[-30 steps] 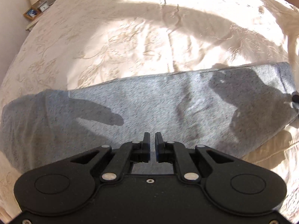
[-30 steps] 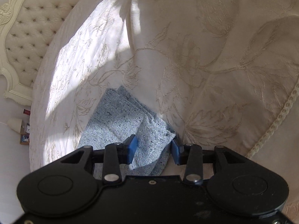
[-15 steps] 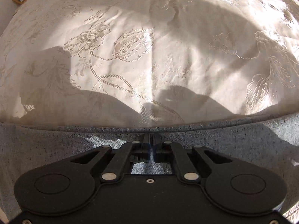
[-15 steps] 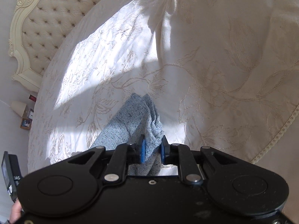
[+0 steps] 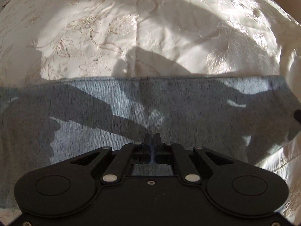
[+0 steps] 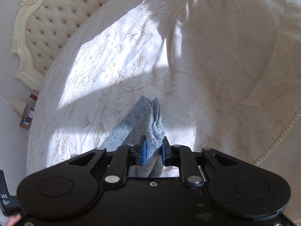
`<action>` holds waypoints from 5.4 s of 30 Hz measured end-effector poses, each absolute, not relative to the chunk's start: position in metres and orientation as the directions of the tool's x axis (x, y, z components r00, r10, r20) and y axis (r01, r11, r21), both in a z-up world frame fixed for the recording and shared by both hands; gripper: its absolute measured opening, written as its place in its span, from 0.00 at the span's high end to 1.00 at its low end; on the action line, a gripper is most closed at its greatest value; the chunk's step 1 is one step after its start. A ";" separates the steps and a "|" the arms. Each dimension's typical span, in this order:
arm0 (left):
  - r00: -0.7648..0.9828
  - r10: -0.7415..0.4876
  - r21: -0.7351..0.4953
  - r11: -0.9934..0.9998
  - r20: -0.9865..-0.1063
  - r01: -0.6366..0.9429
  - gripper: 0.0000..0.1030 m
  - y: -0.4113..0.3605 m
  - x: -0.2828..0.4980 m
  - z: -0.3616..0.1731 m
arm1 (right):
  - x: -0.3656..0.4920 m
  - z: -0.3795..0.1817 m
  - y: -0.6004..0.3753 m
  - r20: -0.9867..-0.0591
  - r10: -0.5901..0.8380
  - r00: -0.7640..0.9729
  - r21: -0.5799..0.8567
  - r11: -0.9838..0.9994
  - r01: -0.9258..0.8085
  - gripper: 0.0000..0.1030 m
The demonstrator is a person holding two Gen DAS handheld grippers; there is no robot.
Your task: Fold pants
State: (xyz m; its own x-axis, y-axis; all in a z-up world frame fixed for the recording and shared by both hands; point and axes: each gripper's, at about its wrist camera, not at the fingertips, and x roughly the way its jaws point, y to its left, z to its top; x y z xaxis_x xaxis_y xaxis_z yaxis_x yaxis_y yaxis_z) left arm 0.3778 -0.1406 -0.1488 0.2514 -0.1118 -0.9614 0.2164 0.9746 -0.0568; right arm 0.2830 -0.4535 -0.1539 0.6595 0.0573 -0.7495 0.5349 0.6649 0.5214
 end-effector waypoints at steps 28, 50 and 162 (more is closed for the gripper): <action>0.283 -0.113 -0.089 0.991 -0.952 0.097 0.88 0.075 0.342 -0.150 | 0.325 -0.041 -0.167 -0.661 0.175 0.730 0.340 0.937 0.083 0.84; 0.307 -0.176 -0.140 0.981 -0.935 0.136 0.88 0.126 0.369 -0.126 | 0.321 -0.115 -0.003 -0.766 0.384 0.516 0.379 0.917 -0.121 0.81; 0.412 0.139 0.069 0.981 -0.901 -0.179 0.67 0.254 0.285 -0.080 | 0.223 -0.066 -0.109 -0.800 0.186 0.570 0.310 0.942 0.128 0.65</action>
State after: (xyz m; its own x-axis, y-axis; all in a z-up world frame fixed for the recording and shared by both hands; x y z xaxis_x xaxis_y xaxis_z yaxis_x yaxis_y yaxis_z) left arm 0.2847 0.2535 -0.0798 0.4120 0.1387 -0.9006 -0.1794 0.9813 0.0691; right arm 0.2233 -0.1091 -0.0659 0.5703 0.1856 -0.8002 0.1278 0.9422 0.3096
